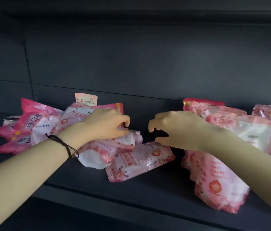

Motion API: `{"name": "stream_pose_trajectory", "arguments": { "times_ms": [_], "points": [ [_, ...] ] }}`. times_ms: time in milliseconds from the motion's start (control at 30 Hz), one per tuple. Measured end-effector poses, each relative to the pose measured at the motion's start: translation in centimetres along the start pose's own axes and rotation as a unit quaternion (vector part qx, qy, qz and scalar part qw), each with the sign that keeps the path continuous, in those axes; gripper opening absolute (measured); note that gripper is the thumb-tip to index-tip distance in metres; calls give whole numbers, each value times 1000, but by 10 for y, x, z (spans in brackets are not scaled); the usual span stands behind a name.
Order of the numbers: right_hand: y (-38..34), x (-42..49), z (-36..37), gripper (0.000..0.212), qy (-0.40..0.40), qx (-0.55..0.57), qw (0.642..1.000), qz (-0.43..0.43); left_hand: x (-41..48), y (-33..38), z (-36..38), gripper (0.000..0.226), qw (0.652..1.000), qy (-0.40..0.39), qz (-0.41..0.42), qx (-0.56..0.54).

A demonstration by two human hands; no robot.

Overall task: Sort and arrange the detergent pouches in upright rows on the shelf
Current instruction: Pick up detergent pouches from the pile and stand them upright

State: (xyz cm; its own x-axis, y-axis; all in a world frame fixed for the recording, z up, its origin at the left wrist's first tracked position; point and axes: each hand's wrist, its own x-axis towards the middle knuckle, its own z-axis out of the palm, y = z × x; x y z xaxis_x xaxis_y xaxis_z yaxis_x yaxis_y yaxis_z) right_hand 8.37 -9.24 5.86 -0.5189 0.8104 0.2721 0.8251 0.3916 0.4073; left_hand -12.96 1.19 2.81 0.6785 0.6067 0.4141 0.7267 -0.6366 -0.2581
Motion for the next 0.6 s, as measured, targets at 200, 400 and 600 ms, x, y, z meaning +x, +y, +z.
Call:
{"name": "stream_pose_trajectory", "arguments": {
  "times_ms": [200,400,600],
  "points": [
    [-7,80,16,28,-40,25,998,43,4,-87,12,26,999,-37,-12,30],
    [-9,169,38,28,-54,67,990,113,26,-163,33,26,999,-5,-32,11],
    [5,232,84,27,-112,84,944,298,71,-187,73,45,997,-32,-27,-60]
  ]
}}
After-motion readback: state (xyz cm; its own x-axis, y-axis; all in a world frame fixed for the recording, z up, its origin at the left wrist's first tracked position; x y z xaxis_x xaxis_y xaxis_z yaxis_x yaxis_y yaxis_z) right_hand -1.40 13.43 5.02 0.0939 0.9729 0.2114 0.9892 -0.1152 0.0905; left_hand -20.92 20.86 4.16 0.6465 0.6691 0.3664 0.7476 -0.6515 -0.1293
